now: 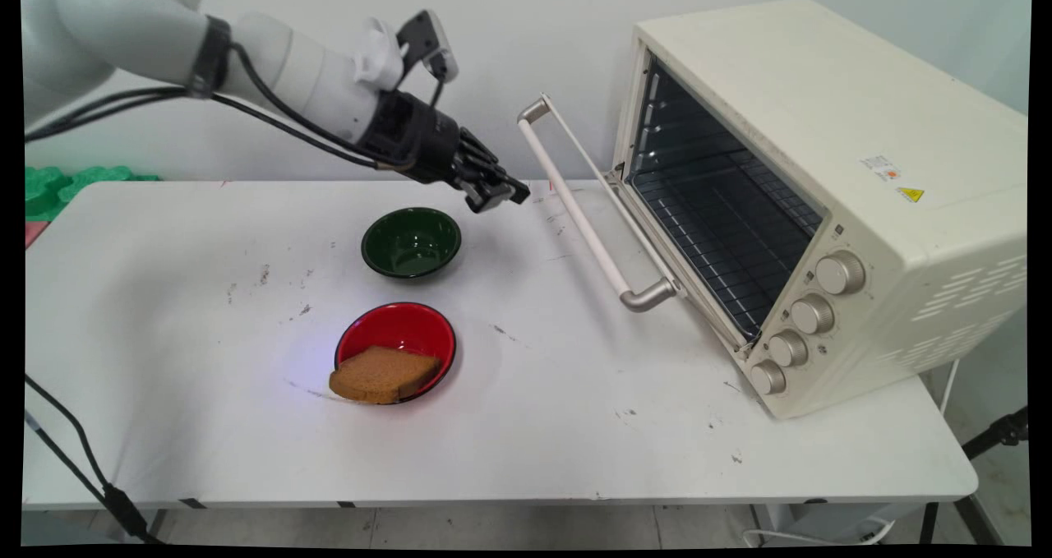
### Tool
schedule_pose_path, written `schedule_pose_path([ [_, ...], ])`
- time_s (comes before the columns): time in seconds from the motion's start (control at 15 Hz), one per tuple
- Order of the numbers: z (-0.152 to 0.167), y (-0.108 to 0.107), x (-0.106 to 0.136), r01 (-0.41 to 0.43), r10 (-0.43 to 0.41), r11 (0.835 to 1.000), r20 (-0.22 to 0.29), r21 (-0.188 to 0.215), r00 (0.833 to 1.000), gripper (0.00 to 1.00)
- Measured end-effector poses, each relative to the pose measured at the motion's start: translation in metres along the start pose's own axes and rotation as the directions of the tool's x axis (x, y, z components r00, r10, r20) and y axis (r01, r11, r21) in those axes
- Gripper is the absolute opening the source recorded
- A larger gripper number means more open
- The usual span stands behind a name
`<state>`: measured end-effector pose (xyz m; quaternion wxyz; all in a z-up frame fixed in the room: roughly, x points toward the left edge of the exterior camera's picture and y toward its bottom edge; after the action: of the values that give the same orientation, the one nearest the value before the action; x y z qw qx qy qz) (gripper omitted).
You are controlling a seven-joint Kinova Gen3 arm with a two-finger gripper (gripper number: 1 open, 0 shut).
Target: Close the oven
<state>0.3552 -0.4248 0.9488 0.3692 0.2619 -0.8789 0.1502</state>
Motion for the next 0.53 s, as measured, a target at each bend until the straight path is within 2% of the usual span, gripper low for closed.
schedule_pose_path([
  [0.53,0.044,-0.002,-0.005,0.022,-0.023,1.000,0.025,0.007,0.999,0.00],
])
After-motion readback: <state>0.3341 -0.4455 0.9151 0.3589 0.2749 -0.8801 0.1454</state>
